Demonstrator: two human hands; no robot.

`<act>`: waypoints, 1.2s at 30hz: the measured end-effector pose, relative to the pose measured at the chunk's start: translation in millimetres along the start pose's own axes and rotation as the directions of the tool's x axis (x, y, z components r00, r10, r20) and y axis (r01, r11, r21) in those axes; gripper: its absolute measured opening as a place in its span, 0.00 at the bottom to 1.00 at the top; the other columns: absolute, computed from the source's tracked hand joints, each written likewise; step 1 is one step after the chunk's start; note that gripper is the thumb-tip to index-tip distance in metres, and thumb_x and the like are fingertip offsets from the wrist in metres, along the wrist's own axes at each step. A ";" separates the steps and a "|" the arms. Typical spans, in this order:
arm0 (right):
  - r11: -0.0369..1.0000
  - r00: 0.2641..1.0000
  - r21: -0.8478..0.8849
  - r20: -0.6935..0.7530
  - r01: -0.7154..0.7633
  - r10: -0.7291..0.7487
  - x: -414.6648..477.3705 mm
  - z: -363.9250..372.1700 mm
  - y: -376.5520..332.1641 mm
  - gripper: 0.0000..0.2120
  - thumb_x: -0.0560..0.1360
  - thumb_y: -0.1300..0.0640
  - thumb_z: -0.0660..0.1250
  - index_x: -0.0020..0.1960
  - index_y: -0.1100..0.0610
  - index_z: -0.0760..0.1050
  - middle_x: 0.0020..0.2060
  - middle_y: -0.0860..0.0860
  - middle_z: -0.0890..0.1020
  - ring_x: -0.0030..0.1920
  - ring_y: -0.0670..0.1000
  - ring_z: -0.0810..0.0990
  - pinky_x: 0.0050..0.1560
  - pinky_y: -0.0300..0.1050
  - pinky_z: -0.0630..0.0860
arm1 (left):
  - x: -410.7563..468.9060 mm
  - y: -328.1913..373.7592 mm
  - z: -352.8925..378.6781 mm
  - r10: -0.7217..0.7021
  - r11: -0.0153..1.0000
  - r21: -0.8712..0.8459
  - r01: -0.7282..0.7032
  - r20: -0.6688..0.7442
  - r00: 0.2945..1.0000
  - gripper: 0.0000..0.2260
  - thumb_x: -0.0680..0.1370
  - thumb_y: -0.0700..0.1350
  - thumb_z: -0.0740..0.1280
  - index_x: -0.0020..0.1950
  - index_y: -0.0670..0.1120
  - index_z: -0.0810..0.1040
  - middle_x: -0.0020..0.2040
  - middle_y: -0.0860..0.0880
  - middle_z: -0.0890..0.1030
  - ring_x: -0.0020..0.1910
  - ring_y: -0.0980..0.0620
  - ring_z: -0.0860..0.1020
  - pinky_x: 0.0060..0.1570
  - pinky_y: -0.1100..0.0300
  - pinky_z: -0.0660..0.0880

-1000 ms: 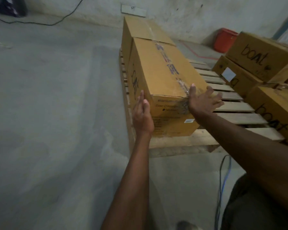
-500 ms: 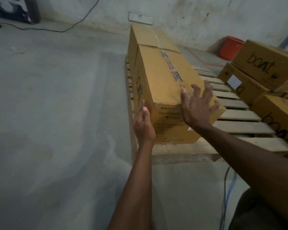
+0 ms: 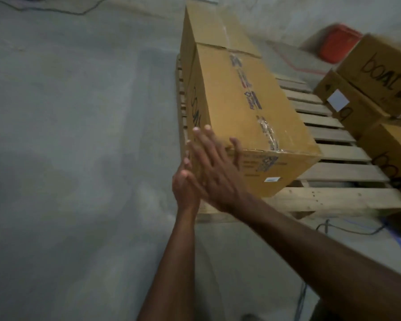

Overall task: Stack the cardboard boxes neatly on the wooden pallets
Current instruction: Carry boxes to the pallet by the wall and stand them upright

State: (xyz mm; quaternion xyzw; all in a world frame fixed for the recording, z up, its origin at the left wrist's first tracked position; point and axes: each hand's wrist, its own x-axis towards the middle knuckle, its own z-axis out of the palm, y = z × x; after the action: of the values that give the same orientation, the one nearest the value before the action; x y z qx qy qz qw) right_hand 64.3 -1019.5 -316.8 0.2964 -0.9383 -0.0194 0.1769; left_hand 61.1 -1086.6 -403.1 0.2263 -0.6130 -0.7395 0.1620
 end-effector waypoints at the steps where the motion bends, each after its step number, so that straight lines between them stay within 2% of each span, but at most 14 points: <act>1: 0.998 1.000 0.064 0.020 0.015 -0.017 -2.2 -3.2 -15.2 0.31 0.84 0.37 0.50 0.81 0.53 0.61 0.82 0.53 0.53 0.82 0.52 0.44 0.76 0.69 0.49 | -11.8 9.0 -14.0 0.048 0.992 0.118 -0.038 -0.081 0.996 0.24 0.86 0.53 0.40 0.83 0.51 0.50 0.82 0.50 0.56 0.80 0.55 0.56 0.67 0.75 0.53; 2: 0.992 0.999 0.129 0.031 0.003 -0.007 -5.0 -6.2 -31.1 0.30 0.84 0.38 0.51 0.80 0.53 0.62 0.82 0.52 0.54 0.82 0.52 0.44 0.76 0.68 0.49 | -15.5 14.9 -28.2 0.060 0.979 0.200 -0.047 -0.059 0.996 0.24 0.86 0.48 0.35 0.83 0.50 0.48 0.83 0.55 0.53 0.80 0.60 0.51 0.73 0.71 0.52; 3: 0.982 0.998 0.181 0.050 -0.046 0.038 -6.1 -12.5 -47.7 0.29 0.84 0.38 0.51 0.79 0.52 0.63 0.82 0.51 0.55 0.82 0.51 0.44 0.76 0.68 0.49 | -16.5 21.6 -42.3 0.020 0.990 0.143 -0.018 -0.013 1.000 0.24 0.86 0.46 0.35 0.81 0.52 0.54 0.79 0.64 0.60 0.78 0.66 0.56 0.76 0.66 0.57; 4: 0.966 0.990 0.229 0.096 -0.121 0.102 -4.2 -20.3 -63.2 0.29 0.84 0.37 0.51 0.79 0.51 0.64 0.82 0.49 0.57 0.82 0.49 0.44 0.77 0.67 0.48 | -15.4 33.3 -62.7 -0.070 0.961 0.274 0.043 0.090 0.993 0.23 0.86 0.49 0.39 0.76 0.56 0.65 0.72 0.69 0.70 0.73 0.66 0.66 0.74 0.59 0.66; 5: 0.938 0.973 0.282 0.170 -0.200 0.157 0.3 -30.6 -77.6 0.29 0.84 0.37 0.49 0.78 0.51 0.63 0.82 0.48 0.57 0.82 0.48 0.44 0.77 0.66 0.46 | -11.3 44.1 -90.7 -0.052 0.909 0.416 -0.004 0.122 0.991 0.21 0.85 0.55 0.45 0.70 0.57 0.72 0.66 0.67 0.77 0.68 0.61 0.74 0.70 0.51 0.72; 7: 0.881 0.932 0.363 0.304 -0.304 0.197 15.2 -58.4 -104.4 0.29 0.83 0.37 0.48 0.78 0.51 0.63 0.81 0.47 0.58 0.82 0.47 0.43 0.78 0.64 0.43 | -7.4 85.2 -133.2 0.015 0.786 0.610 -0.100 0.142 0.990 0.24 0.80 0.61 0.54 0.68 0.52 0.78 0.66 0.55 0.81 0.66 0.48 0.77 0.66 0.42 0.72; 9: 0.848 0.899 0.401 0.401 -0.347 0.178 38.9 -95.4 -124.7 0.31 0.83 0.35 0.45 0.79 0.51 0.62 0.81 0.47 0.58 0.82 0.47 0.45 0.78 0.62 0.41 | -11.6 140.8 -157.4 -0.025 0.645 0.758 -0.100 0.151 0.988 0.30 0.76 0.63 0.53 0.74 0.52 0.73 0.72 0.51 0.75 0.72 0.44 0.71 0.71 0.42 0.67; 11: 0.803 0.857 0.427 0.479 -0.416 0.189 61.1 -143.9 -139.5 0.34 0.82 0.34 0.39 0.78 0.51 0.63 0.80 0.47 0.60 0.82 0.48 0.46 0.79 0.62 0.43 | -24.1 206.5 -174.5 -0.156 0.593 0.805 0.001 0.114 0.981 0.33 0.75 0.66 0.51 0.77 0.55 0.68 0.77 0.51 0.70 0.77 0.44 0.64 0.73 0.42 0.62; 14: 0.750 0.791 0.423 0.573 -0.508 0.212 83.6 -227.3 -150.8 0.39 0.80 0.35 0.29 0.77 0.49 0.65 0.80 0.45 0.61 0.81 0.45 0.48 0.79 0.60 0.45 | -40.3 301.0 -192.5 -0.229 0.495 0.868 0.038 0.088 0.970 0.32 0.76 0.64 0.54 0.79 0.57 0.64 0.79 0.50 0.65 0.79 0.43 0.60 0.72 0.38 0.59; 17: 0.719 0.740 0.392 0.624 -0.574 0.250 108.0 -302.9 -142.9 0.35 0.81 0.36 0.32 0.77 0.47 0.65 0.80 0.43 0.61 0.81 0.43 0.47 0.79 0.57 0.45 | -43.0 395.3 -194.4 -0.325 0.411 0.909 0.077 0.068 0.943 0.34 0.75 0.65 0.54 0.81 0.56 0.61 0.81 0.51 0.61 0.80 0.43 0.56 0.73 0.39 0.56; 21: 0.691 0.661 0.321 0.688 -0.648 0.301 153.4 -356.1 -115.2 0.32 0.82 0.34 0.37 0.78 0.46 0.61 0.80 0.43 0.59 0.81 0.43 0.45 0.80 0.57 0.44 | -6.1 474.3 -192.6 -0.367 0.376 0.923 0.077 0.073 0.927 0.36 0.74 0.69 0.52 0.80 0.56 0.61 0.81 0.50 0.62 0.80 0.44 0.57 0.74 0.40 0.56; 25: 0.647 0.582 0.240 0.716 -0.724 0.386 227.5 -348.3 -71.5 0.38 0.78 0.31 0.33 0.80 0.47 0.58 0.81 0.46 0.56 0.82 0.47 0.46 0.79 0.55 0.43 | 86.9 509.9 -157.8 -0.382 0.375 0.925 0.062 0.093 0.919 0.34 0.75 0.68 0.53 0.80 0.58 0.63 0.81 0.50 0.62 0.80 0.45 0.57 0.75 0.42 0.54; 29: 0.600 0.581 0.247 0.671 -0.761 0.461 324.3 -307.4 -21.6 0.45 0.76 0.28 0.29 0.79 0.51 0.61 0.80 0.50 0.61 0.81 0.51 0.52 0.78 0.57 0.48 | 199.2 528.4 -98.1 -0.370 0.398 0.915 0.069 0.091 0.924 0.33 0.75 0.68 0.52 0.79 0.59 0.63 0.81 0.51 0.62 0.80 0.46 0.56 0.77 0.44 0.53; 36: 0.638 0.617 0.253 0.649 -0.727 0.445 504.5 -257.3 66.9 0.35 0.81 0.32 0.38 0.75 0.53 0.65 0.76 0.52 0.65 0.80 0.53 0.55 0.75 0.63 0.56 | 352.2 568.3 -6.0 -0.387 0.452 0.892 -0.016 0.212 0.897 0.31 0.78 0.67 0.53 0.79 0.58 0.64 0.81 0.50 0.61 0.80 0.45 0.56 0.77 0.44 0.53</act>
State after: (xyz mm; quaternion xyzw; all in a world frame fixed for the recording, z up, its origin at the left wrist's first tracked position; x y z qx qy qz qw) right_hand -268.4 -1230.9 95.4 -0.0236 -0.9634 0.2014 -0.1755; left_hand -254.8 -1385.2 104.9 0.1933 -0.8928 -0.3623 -0.1848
